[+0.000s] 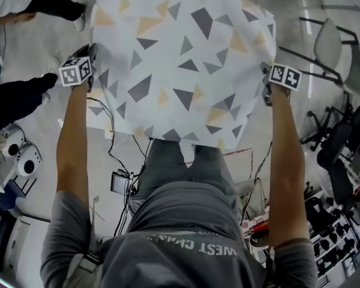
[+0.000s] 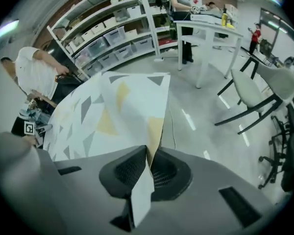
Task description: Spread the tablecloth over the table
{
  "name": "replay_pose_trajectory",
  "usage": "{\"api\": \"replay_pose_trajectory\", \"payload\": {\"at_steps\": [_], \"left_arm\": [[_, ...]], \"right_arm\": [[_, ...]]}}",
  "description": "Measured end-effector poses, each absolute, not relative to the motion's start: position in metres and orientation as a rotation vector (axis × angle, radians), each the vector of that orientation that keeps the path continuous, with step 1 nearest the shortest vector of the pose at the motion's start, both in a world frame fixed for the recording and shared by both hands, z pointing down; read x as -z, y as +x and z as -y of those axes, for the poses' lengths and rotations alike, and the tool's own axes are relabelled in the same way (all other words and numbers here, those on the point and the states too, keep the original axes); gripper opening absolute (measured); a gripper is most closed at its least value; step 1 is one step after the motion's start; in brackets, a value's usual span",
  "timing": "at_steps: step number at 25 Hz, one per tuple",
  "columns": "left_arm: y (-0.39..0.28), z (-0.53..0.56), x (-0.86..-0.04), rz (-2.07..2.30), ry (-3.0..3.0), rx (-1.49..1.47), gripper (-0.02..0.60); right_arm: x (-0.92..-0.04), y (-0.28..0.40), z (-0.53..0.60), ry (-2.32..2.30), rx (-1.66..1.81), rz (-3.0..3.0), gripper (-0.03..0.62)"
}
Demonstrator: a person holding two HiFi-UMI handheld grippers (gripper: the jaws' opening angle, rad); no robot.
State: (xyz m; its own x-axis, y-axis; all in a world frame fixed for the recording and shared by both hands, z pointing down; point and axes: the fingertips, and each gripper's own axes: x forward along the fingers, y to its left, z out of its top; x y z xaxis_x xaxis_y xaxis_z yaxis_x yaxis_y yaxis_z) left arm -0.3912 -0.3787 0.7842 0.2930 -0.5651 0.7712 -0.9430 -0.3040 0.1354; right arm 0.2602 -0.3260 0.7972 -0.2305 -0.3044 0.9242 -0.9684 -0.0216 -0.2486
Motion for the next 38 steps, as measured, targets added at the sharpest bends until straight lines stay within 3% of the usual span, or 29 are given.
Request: {"api": "replay_pose_trajectory", "payload": {"at_steps": [16,18,21,24,29,38], "left_arm": [[-0.39,0.379,-0.798,1.298,1.929,-0.739,0.026],[-0.39,0.377,-0.796,1.28,1.927,-0.717,0.082],[-0.391,0.365,-0.787,1.265,1.928,-0.706,0.194],[-0.394,0.348,-0.774,1.286,1.931,-0.715,0.226],[-0.408,0.322,-0.73,1.429,1.918,-0.65,0.225],[-0.379,0.27,-0.571,1.622,2.12,-0.492,0.222]], "right_arm": [[-0.809,0.266,0.329,1.325,-1.233,1.621,0.042],[-0.808,0.269,0.328,1.358,-1.239,1.603,0.065],[-0.8,0.272,0.327,1.407,-1.205,1.59,0.157],[-0.786,0.275,0.324,1.432,-1.142,1.578,0.198],[-0.747,0.281,0.32,1.477,-1.026,1.574,0.222],[-0.609,0.25,0.301,1.542,-0.813,1.876,0.179]]}}
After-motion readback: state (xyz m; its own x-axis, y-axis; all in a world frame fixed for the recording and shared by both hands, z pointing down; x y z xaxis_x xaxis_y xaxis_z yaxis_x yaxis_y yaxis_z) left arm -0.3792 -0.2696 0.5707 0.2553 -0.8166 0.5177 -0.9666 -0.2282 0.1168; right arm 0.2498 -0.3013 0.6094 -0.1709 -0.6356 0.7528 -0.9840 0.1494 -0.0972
